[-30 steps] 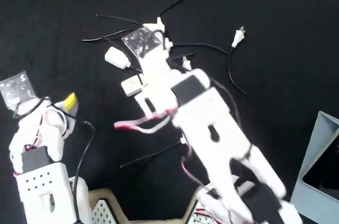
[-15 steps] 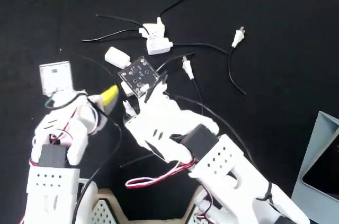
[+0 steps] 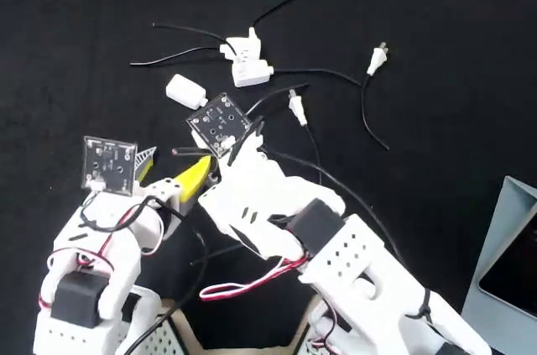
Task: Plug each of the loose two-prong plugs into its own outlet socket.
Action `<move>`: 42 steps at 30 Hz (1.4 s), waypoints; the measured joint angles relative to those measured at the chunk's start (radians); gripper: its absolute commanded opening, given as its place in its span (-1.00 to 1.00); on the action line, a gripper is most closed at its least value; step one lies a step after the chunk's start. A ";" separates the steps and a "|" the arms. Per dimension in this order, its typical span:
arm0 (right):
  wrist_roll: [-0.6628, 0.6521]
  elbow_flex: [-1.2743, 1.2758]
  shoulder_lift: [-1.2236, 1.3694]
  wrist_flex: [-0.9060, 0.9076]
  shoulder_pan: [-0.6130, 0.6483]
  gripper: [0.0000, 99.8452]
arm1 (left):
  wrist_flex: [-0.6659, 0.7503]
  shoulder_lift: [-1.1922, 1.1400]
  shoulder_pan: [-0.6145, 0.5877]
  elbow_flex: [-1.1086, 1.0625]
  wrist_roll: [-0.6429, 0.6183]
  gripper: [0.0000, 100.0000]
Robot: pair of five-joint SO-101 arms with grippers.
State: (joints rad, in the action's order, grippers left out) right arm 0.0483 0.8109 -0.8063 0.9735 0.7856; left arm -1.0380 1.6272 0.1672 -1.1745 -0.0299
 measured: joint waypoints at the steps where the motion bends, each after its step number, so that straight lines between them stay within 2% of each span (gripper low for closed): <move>1: 0.000 0.003 -0.002 0.000 0.000 -0.98 | 0.000 0.003 -0.005 -0.002 0.003 -0.41; 8: 0.003 0.003 -0.002 -0.002 -0.192 -0.98 | 0.077 -0.133 -0.121 -0.003 0.052 -0.40; 13: 0.003 0.003 -0.002 -0.002 -0.331 -0.98 | 0.203 -0.454 -0.140 0.014 0.138 -0.40; 18: 0.003 0.006 -0.002 -0.002 -0.407 -0.98 | 0.285 -0.798 -0.138 0.161 0.292 -0.40; 27: 0.003 0.087 -0.002 -0.081 -0.419 -0.98 | 0.408 -1.327 -0.077 0.422 0.485 -0.40; 37: 0.003 0.091 -0.002 -0.091 -0.419 -0.98 | 0.605 -1.688 -0.052 0.563 0.508 -0.41; 39: 0.003 0.091 -0.002 -0.091 -0.419 -0.98 | 0.637 -1.738 -0.052 0.575 0.508 -0.47; 42: 0.003 0.091 -0.002 -0.091 -0.419 -0.98 | 0.652 -1.771 -0.052 0.588 0.505 -0.70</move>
State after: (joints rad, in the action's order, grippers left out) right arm 0.0514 0.9014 -0.8078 0.8830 0.3667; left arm -0.3859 -0.1435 0.1151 -0.5869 0.4749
